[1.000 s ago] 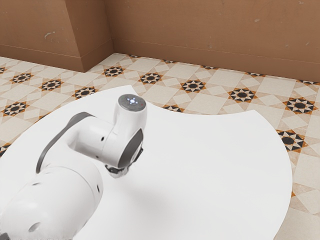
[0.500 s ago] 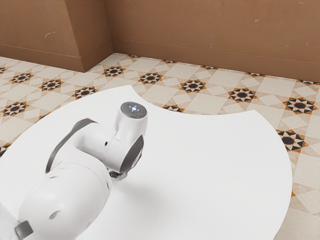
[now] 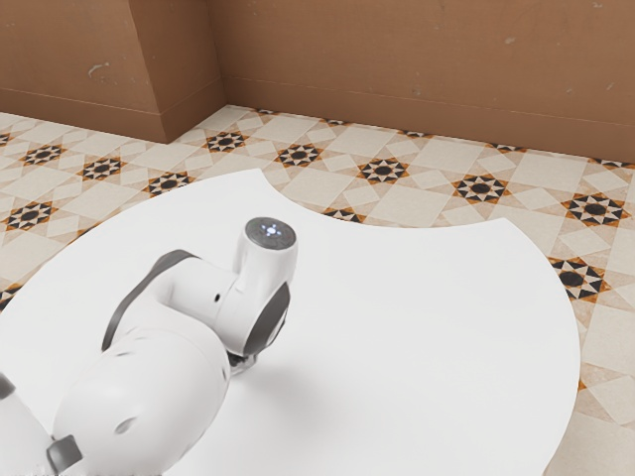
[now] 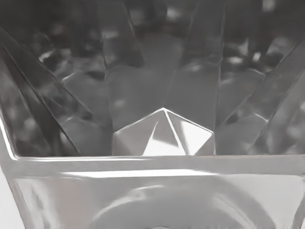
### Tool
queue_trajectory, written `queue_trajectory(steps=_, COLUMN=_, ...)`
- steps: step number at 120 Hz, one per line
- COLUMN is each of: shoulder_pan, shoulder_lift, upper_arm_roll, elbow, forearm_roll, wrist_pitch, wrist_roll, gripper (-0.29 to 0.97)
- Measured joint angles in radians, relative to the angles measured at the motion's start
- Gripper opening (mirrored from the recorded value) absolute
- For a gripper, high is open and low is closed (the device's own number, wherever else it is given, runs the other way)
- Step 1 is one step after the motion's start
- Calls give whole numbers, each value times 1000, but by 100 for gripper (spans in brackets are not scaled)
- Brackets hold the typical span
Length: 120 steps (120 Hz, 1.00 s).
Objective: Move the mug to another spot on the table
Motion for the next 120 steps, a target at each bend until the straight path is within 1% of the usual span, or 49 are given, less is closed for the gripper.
queue_trajectory(steps=9, shoulder_pan=3, shoulder_lift=0, upper_arm_roll=0, elbow=-1, forearm_roll=-2, wrist_pitch=1, wrist_roll=0, gripper=-8)
queue_trajectory(steps=13, shoulder_pan=4, shoulder_lift=0, upper_arm_roll=-2, elbow=-1, forearm_roll=-6, wrist_pitch=1, wrist_roll=0, gripper=-6)
queue_trajectory(steps=18, shoulder_pan=5, shoulder_lift=0, upper_arm_roll=-8, elbow=-2, forearm_roll=-16, wrist_pitch=3, wrist_roll=0, gripper=2)
queue_trajectory(steps=33, shoulder_pan=10, shoulder_lift=0, upper_arm_roll=-21, elbow=-5, forearm_roll=-45, wrist_pitch=9, wrist_roll=5, gripper=29)
queue_trajectory(steps=46, shoulder_pan=11, shoulder_lift=0, upper_arm_roll=-38, elbow=-8, forearm_roll=-80, wrist_pitch=12, wrist_roll=10, gripper=45)
queue_trajectory(steps=60, shoulder_pan=0, shoulder_lift=2, upper_arm_roll=-46, elbow=-8, forearm_roll=-109, wrist_pitch=8, wrist_roll=12, gripper=54)
queue_trajectory(steps=77, shoulder_pan=-33, shoulder_lift=3, upper_arm_roll=-39, elbow=-4, forearm_roll=-123, wrist_pitch=-19, wrist_roll=-2, gripper=61)
queue_trajectory(steps=89, shoulder_pan=-68, shoulder_lift=4, upper_arm_roll=10, elbow=1, forearm_roll=-123, wrist_pitch=-59, wrist_roll=-14, gripper=64)
queue_trajectory(steps=97, shoulder_pan=-91, shoulder_lift=4, upper_arm_roll=68, elbow=18, forearm_roll=-117, wrist_pitch=-99, wrist_roll=-21, gripper=65)
queue_trajectory(steps=109, shoulder_pan=-101, shoulder_lift=6, upper_arm_roll=150, elbow=57, forearm_roll=-99, wrist_pitch=-179, wrist_roll=-27, gripper=66)
queue_trajectory(steps=120, shoulder_pan=-110, shoulder_lift=43, upper_arm_roll=210, elbow=75, forearm_roll=-83, wrist_pitch=-238, wrist_roll=-24, gripper=67)
